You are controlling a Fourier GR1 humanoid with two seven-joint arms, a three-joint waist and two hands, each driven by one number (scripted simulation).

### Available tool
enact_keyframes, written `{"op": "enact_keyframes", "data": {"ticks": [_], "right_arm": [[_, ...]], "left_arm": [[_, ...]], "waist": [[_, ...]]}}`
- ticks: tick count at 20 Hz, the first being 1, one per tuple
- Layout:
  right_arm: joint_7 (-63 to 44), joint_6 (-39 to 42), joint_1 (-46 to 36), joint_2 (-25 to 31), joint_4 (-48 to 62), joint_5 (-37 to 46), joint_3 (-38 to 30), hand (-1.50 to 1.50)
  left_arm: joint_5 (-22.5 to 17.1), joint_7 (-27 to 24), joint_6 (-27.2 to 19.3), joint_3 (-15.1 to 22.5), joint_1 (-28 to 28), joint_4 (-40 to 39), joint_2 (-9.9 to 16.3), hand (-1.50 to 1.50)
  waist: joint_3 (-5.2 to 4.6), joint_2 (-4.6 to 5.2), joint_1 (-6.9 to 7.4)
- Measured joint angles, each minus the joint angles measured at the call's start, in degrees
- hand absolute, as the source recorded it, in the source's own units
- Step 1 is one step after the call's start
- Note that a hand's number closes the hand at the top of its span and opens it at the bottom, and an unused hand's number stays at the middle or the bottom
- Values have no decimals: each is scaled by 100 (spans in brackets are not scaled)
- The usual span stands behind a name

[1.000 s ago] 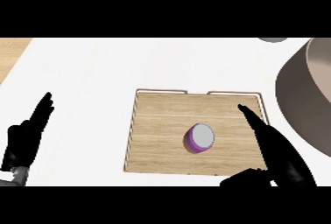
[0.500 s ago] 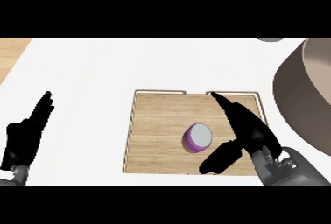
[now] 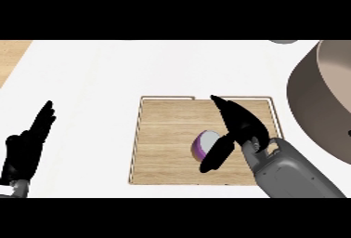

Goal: Pick the can from the tray and place it in the pot

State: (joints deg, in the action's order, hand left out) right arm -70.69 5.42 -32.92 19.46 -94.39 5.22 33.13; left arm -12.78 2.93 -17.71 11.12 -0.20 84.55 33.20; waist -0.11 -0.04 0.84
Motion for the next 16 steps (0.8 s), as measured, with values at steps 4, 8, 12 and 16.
{"op": "enact_keyframes", "data": {"ticks": [4,8,12,16], "right_arm": [[42,72,-84,-131,370,-25,39,-150],[132,76,-168,-322,793,36,74,-150],[164,81,-191,-418,956,100,99,-150],[248,69,-109,-486,1047,206,108,-150]], "left_arm": [[41,17,-18,-45,-106,81,-40,0],[74,115,28,-99,-80,113,-39,0],[67,150,107,-205,-128,214,4,0],[154,181,90,-220,-117,193,-88,0]], "waist": [[3,-4,-13],[5,-2,-27],[4,-15,-40],[2,-27,-67]]}}
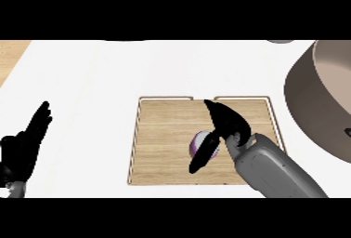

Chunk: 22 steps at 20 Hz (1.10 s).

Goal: Pick the can from the tray and place it in the pot

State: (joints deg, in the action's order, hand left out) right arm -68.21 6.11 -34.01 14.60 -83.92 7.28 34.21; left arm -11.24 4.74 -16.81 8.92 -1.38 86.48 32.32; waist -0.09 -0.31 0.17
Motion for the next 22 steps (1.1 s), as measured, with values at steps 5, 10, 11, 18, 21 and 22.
{"op": "enact_keyframes", "data": {"ticks": [5,10,11,18,21,22], "right_arm": [[131,-4,106,-200,208,93,7,150],[375,96,156,-231,279,234,43,150],[393,122,140,-239,283,258,26,150],[455,192,141,-404,385,571,-15,150],[984,481,630,169,-298,591,228,150],[1306,619,753,423,-494,623,330,150]], "left_arm": [[6,4,127,-122,73,-96,-18,0],[116,0,162,-181,97,-139,-146,0],[147,0,168,-179,39,-65,-160,0],[311,5,247,-278,75,-145,-286,0],[311,33,268,-342,2,-111,-282,0],[306,13,279,-352,-11,-129,-286,0]], "waist": [[-2,-15,0],[1,-17,2],[2,-16,7],[0,-10,-4],[4,-29,-69],[4,-35,-96]]}}
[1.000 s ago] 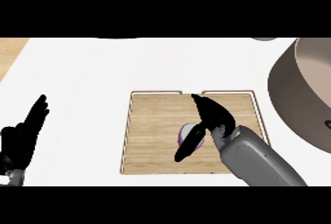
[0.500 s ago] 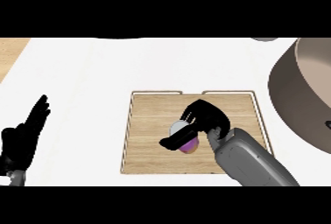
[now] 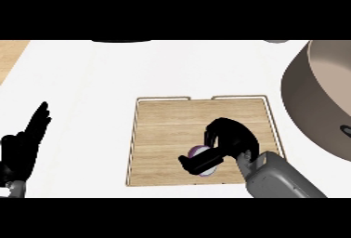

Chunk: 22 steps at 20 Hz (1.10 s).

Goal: Pick the can from the tray and place it in the pot

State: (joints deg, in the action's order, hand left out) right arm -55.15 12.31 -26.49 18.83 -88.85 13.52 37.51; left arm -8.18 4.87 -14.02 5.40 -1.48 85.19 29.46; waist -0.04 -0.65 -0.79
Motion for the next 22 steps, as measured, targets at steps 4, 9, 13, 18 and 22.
{"op": "enact_keyframes", "data": {"ticks": [4,9,13,18,22], "right_arm": [[1242,509,442,1070,-944,264,467,150],[2647,222,1152,2642,-1933,944,333,150],[3283,-493,1556,3443,-2523,1418,-255,150],[3620,-1478,2002,3963,-3018,1545,-1425,150],[3937,-1963,2562,4097,-3270,988,-2452,150]], "left_arm": [[-15,19,-38,-52,-94,10,-14,0],[-14,-6,-28,-127,-247,96,29,0],[-29,-58,-22,-192,-338,109,12,0],[1,-16,-63,-205,-406,215,-24,0],[44,-32,-58,-208,-457,278,-57,0]], "waist": [[11,-35,-123],[19,-27,-194],[17,-20,-219],[19,-25,-281],[16,-9,-248]]}}
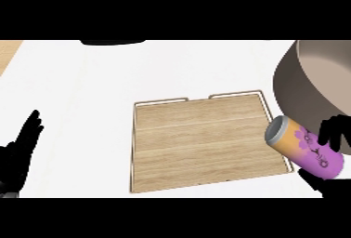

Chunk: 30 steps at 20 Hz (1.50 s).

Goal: Pick the can from the tray and place it in the pot

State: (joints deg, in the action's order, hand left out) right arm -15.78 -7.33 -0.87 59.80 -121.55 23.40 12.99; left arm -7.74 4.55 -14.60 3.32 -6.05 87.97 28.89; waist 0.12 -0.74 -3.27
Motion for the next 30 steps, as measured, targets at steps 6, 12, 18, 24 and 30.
{"op": "enact_keyframes", "data": {"ticks": [6,12,18,24,30], "right_arm": [[638,42,487,-80,200,-1229,-1506,150],[1516,498,343,-326,1191,-1869,-2470,150],[1849,978,-854,-360,2599,-1897,-2472,150],[2610,1034,-2078,-618,4431,-1319,-2068,150],[3387,801,-3218,-1028,6296,-495,-1613,150]], "left_arm": [[131,69,44,62,106,63,-92,0],[282,123,139,53,194,85,-204,0],[359,142,335,-42,368,-24,-292,0],[403,240,481,-105,452,16,-339,0],[543,168,498,-71,526,-61,-485,0]], "waist": [[-5,36,135],[-9,62,272],[-10,88,391],[-10,112,495],[-8,135,557]]}}
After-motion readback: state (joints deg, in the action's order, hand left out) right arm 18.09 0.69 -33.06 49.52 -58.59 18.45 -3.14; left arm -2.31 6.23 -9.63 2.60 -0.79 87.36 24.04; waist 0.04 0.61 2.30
